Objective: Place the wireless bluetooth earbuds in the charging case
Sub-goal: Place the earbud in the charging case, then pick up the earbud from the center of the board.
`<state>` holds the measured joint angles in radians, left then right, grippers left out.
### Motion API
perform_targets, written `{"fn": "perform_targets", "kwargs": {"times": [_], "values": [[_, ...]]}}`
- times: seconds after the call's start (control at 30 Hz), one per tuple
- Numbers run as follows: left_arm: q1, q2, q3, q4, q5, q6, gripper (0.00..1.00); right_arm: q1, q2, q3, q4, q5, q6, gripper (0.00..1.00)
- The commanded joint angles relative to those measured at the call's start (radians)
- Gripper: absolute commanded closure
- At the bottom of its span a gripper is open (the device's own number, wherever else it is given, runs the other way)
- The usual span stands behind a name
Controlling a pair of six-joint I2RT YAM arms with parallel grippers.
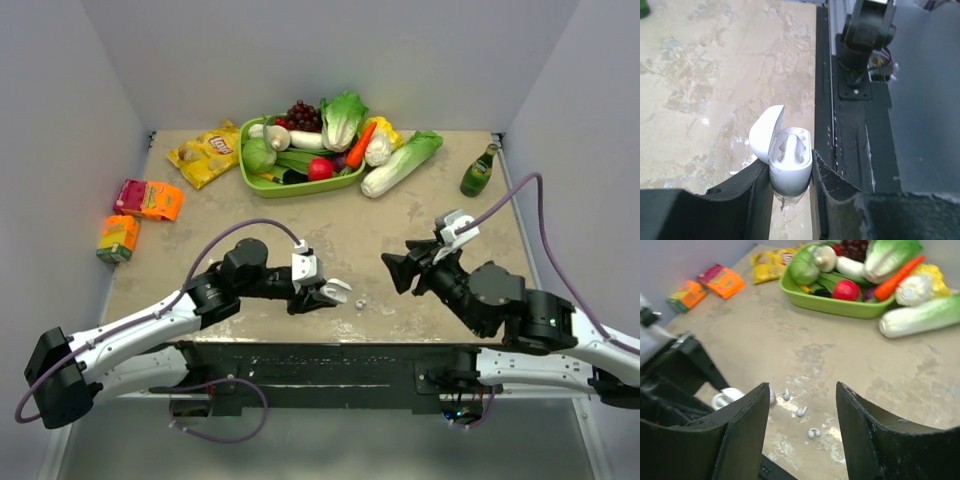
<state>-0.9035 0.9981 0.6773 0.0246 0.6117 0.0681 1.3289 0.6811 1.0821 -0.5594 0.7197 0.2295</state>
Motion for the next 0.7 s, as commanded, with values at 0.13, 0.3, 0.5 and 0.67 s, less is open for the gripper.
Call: {"fn": "perform_targets", "kwargs": {"times": [0.13,0.3,0.5,0.67], "values": [[-0.006,-0.143,-0.305,0.698,-0.179,-0.266,1.00,-0.010,0.031,-0.278,0.122,0.258,0.327,0.43],[-0.089,-0.185,-0.430,0.902,-0.384,-0.251,1.00,-0.144,0.087,-0.358,0.162,0.056,0.378,0.48],[-0.175,-0.223,-0.472,0.925,-0.564,-0.191,1.00,-0.327,0.188,-0.445,0.283,-0.262,0.329,0.53],[-0.176,-0.302,-0.550,0.979,-0.648,-0.197,1.00,-0.332,0.349,-0.490,0.384,-0.431,0.344,0.59]]}}
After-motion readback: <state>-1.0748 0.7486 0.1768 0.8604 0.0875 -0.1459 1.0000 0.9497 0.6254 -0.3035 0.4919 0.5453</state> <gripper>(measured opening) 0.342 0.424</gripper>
